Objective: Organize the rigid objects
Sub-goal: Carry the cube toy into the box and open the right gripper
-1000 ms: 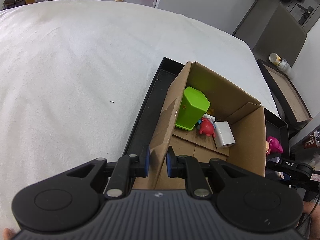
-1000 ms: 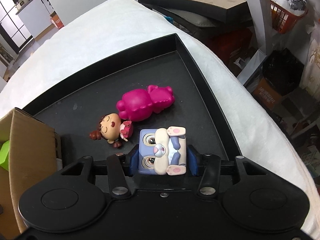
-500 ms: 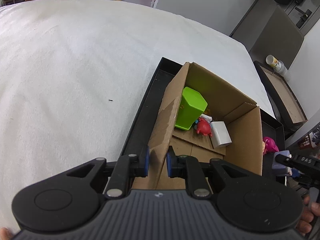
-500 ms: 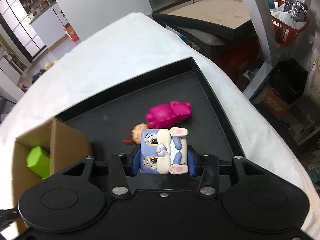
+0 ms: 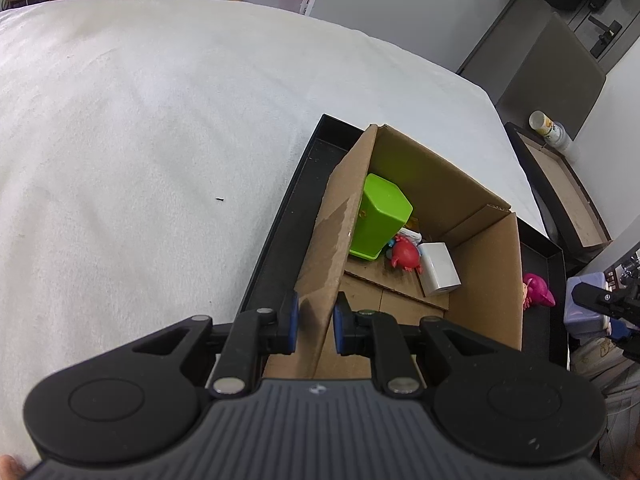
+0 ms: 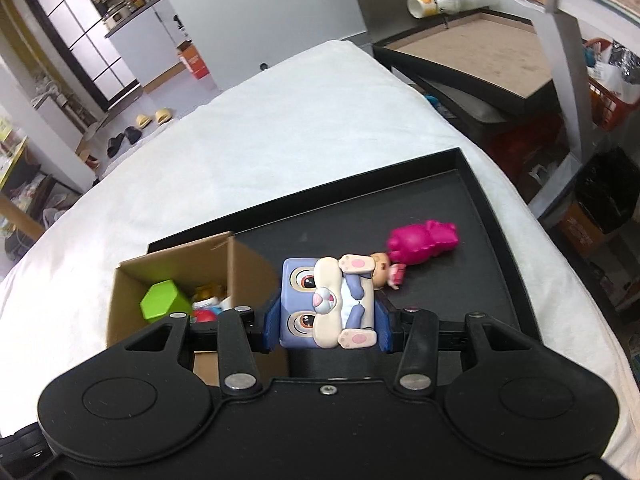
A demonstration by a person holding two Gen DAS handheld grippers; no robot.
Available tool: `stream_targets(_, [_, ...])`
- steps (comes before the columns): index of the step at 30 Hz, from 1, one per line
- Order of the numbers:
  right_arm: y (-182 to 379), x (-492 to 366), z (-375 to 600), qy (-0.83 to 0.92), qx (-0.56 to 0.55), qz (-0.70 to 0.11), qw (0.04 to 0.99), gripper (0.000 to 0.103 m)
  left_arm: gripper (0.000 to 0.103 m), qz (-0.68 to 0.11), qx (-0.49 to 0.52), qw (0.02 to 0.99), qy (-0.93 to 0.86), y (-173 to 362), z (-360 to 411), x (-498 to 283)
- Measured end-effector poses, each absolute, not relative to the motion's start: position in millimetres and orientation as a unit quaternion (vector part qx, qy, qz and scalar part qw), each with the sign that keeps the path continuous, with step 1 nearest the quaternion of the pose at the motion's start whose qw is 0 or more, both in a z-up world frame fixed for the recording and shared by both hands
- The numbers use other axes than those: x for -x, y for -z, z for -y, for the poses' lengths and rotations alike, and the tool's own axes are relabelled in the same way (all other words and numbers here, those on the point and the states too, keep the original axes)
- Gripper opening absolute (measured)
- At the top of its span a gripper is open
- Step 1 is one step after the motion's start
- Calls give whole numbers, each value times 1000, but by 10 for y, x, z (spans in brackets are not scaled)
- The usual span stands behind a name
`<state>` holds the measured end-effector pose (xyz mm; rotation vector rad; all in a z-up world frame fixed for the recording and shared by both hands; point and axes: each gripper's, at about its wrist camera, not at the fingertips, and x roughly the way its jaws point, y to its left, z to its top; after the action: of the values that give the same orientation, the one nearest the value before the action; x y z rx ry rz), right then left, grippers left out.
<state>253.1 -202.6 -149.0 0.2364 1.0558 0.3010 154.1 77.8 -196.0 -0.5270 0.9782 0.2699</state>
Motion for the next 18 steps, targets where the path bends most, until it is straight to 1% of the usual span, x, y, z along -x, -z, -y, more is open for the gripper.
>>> stream_targets(7, [1400, -2450, 1868, -161, -107, -504, 841, 44, 16, -461, 252, 841, -125, 1956, -792, -1530])
stream_targets(18, [1246, -2308, 1494, -202, -111, -485, 844, 44, 17, -461, 256, 841, -119, 1954, -785, -1523])
